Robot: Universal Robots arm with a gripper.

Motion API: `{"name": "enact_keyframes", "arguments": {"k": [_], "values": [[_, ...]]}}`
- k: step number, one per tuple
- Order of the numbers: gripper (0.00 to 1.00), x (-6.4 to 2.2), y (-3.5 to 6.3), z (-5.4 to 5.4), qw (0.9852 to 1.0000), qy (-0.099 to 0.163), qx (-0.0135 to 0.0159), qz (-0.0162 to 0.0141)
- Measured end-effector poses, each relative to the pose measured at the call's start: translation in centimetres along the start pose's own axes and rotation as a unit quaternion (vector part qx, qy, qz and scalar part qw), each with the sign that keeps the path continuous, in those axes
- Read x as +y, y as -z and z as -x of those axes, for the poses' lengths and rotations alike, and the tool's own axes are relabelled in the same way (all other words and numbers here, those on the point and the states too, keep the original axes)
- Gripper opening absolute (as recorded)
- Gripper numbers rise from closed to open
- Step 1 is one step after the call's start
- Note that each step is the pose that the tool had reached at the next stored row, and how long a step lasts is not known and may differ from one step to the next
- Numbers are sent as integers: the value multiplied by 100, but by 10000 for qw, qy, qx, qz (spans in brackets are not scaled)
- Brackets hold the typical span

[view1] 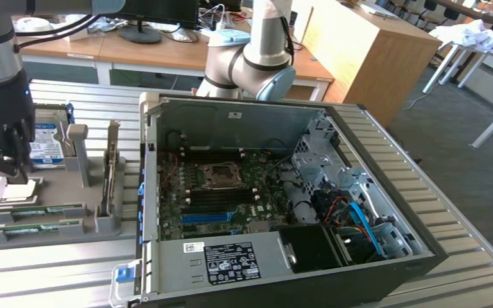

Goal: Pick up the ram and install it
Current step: 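Pick up the ram and move it above insertion slot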

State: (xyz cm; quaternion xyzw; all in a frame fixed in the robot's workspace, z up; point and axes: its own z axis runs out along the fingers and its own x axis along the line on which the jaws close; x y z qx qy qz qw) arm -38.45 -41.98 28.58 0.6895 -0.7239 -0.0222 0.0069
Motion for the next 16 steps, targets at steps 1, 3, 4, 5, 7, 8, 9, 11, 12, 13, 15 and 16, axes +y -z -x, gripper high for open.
{"name": "enact_keyframes", "arguments": {"k": [1,3,4,5,7,8,9,11,12,13,15,16], "values": [[30,-1,0,-16,10000,0,0,0],[30,-2,0,-38,10000,1,0,0],[30,-2,1,-47,10000,0,0,0],[30,-2,0,-55,10000,1,0,0],[30,-3,1,-71,10000,0,0,0],[30,-3,1,-81,10000,1,0,0],[30,-3,0,-91,10000,0,0,0],[30,-3,1,-111,10000,1,0,0],[30,-3,1,-121,10000,0,0,0],[30,-3,1,-139,10000,0,0,0],[30,-3,1,-167,10000,0,0,0],[30,-3,2,-178,10000,0,0,0]]}}
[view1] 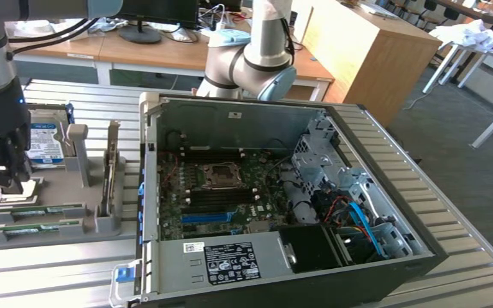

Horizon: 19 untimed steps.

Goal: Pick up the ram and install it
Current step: 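Pick up the ram and move it above insertion slot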

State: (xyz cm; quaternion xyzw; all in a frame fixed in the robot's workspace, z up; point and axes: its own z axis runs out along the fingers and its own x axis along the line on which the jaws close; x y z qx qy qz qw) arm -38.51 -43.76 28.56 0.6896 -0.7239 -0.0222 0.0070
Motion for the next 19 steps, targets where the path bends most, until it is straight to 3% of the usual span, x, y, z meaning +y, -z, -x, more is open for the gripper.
{"name": "enact_keyframes", "arguments": {"k": [6,19], "values": [[30,0,-10,-1,10000,0,-1,-2],[30,-8,-186,-5,10000,0,-1,-8]]}}
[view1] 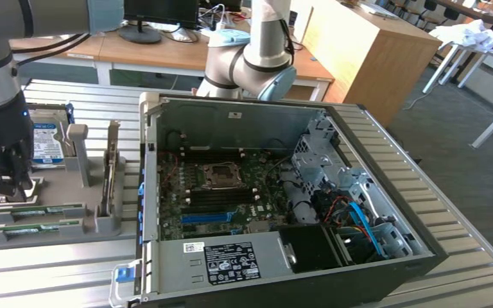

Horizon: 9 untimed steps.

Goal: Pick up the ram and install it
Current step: 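Pick up the ram and move it above insertion slot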

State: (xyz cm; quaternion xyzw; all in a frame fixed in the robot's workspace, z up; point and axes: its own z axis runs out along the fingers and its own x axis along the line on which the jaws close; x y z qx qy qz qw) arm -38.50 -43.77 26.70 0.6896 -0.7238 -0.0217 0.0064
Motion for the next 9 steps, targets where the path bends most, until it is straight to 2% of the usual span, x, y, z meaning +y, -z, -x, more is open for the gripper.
{"name": "enact_keyframes", "arguments": {"k": [9], "values": [[30,-1,-1,-26,10000,0,1,0]]}}
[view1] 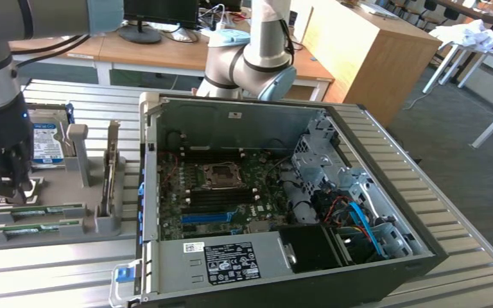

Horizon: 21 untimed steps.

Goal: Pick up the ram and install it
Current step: 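Pick up the ram and move it above insertion slot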

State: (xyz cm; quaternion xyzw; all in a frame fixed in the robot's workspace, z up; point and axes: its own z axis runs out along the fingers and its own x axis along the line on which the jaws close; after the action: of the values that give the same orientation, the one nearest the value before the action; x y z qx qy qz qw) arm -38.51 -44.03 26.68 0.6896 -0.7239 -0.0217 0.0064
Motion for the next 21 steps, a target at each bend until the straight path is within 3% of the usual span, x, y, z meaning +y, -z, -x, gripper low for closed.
{"name": "enact_keyframes", "arguments": {"k": [11,21], "values": [[30,-1,-3,-46,10000,0,-1,0],[30,-6,-113,-52,10000,1,-1,-3]]}}
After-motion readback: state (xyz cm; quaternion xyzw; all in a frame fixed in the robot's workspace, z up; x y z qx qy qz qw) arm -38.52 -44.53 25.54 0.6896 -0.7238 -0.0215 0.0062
